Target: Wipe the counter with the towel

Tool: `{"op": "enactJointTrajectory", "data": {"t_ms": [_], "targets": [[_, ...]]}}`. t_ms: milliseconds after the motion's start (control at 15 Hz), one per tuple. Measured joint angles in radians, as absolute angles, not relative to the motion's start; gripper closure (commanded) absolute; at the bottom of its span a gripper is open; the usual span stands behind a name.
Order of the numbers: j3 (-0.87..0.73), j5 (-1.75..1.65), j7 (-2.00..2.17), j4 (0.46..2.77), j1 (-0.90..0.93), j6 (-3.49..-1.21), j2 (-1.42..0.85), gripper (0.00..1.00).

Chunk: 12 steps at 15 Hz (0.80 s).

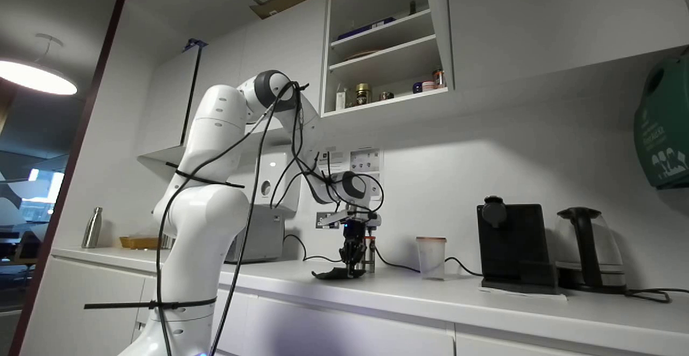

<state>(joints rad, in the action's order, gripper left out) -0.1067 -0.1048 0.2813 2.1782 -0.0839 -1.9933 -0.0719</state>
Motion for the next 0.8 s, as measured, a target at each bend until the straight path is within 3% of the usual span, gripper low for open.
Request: {"op": "enactJointTrajectory", "data": {"t_ms": [800], "targets": [[-0.15, -0.081, 0.277, 1.783, -0.109, -1.807, -0.325, 0.99]]}}
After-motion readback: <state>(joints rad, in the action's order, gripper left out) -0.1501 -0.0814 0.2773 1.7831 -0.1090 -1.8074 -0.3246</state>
